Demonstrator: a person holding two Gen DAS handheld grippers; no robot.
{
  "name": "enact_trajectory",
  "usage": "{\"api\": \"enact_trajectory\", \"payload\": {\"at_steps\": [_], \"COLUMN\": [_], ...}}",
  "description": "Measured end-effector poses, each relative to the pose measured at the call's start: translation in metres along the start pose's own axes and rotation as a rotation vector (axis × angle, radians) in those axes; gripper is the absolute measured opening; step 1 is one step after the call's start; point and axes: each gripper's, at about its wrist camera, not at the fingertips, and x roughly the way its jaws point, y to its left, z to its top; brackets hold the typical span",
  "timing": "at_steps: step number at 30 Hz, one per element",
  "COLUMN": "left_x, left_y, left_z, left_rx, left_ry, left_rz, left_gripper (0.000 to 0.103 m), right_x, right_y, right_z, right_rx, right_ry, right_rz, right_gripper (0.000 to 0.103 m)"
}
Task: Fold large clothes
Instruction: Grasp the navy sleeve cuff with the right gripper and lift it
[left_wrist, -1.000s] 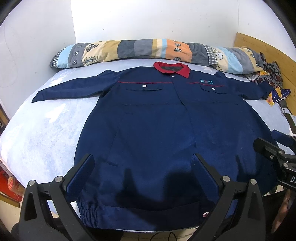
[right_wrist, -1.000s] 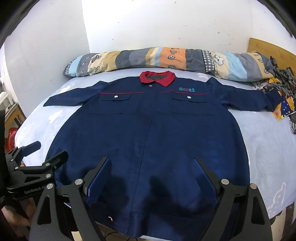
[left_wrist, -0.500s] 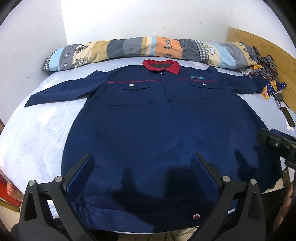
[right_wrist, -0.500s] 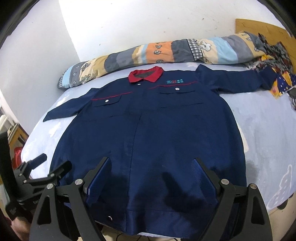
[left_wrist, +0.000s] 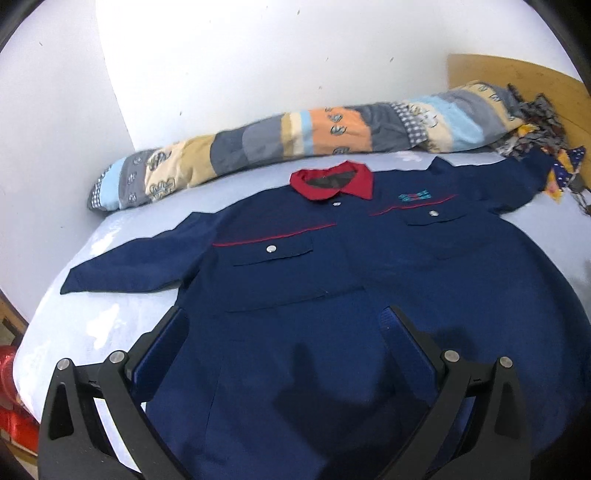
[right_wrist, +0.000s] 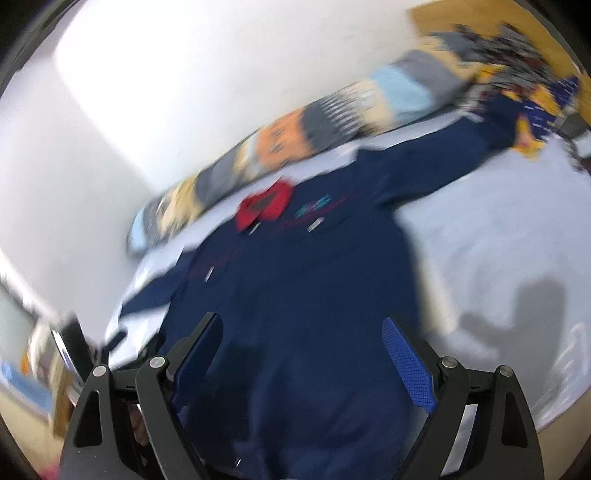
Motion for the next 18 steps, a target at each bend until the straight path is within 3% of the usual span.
{"api": "enact_trajectory", "payload": {"at_steps": [2,5,12,15,16,18], "left_x": [0.011,0.011,0.013,0.019,0.021,0.024], "left_y": [0.004,0.001,-0.013,-0.013,-0.013,-0.014], "left_z": [0.004,0.006,0.007,0.006,0.006,0.005], "left_rx": [-0.039,-0.050,-0.004,-0.005,-0.005,-0.012], "left_ry": [0.045,0.048,0.050,0.077,0.088,0.100], "left_rz": [-0.053,-0.101,-0.142,-0.146,-0.144,-0.153], "left_gripper": [0.103,0.103,0.103,0.103,0.103,0.103], "right_x": [0.001,0.008,0.066,0.103,0.114,0.135], "right_y": [-0.044,-0.104,-0.232,-0.263,-0.272,-0.292], "right_z": [0.036,0.081,0.168,0.185,0.188,0.193], "right_rx": [0.064,0.150,0.496,0.574,0.599,0.654], "right_ry": [-0.003,-0.023,-0.128,-0.134,-0.138,-0.150], "right_rz": [-0.046,-0.101,-0.012,-0.019,-0.030,-0.025], "right_gripper": [0.090,0.092,0.087,0.075,0.065,0.064]}}
